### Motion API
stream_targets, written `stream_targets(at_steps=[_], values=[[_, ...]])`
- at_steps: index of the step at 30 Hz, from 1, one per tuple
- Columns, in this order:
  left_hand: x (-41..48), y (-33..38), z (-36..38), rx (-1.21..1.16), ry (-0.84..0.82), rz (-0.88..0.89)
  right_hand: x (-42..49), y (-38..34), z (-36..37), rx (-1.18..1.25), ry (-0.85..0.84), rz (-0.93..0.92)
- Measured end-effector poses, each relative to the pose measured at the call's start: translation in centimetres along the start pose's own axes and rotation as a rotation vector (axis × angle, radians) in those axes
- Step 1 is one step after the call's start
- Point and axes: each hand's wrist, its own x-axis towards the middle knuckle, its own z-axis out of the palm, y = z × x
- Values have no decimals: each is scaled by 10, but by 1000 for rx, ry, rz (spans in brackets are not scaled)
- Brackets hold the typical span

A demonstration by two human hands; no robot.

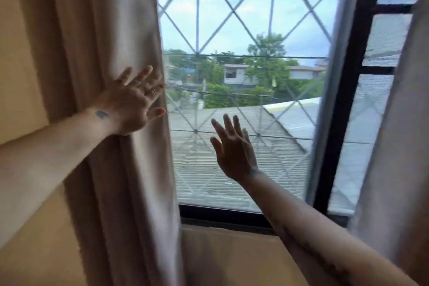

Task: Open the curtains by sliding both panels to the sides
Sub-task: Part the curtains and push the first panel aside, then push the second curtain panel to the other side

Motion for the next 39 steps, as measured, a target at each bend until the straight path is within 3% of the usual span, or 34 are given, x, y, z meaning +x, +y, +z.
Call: stream_targets(at_steps=[13,22,39], values=[[83,124,4,-375,249,43,36,119,-194,-729,51,-33],[117,246,-13,-723,162,97,48,169,-283,-1159,22,45],[142,491,-102,-1752,161,122,47,218,-382,-1427,89,57]])
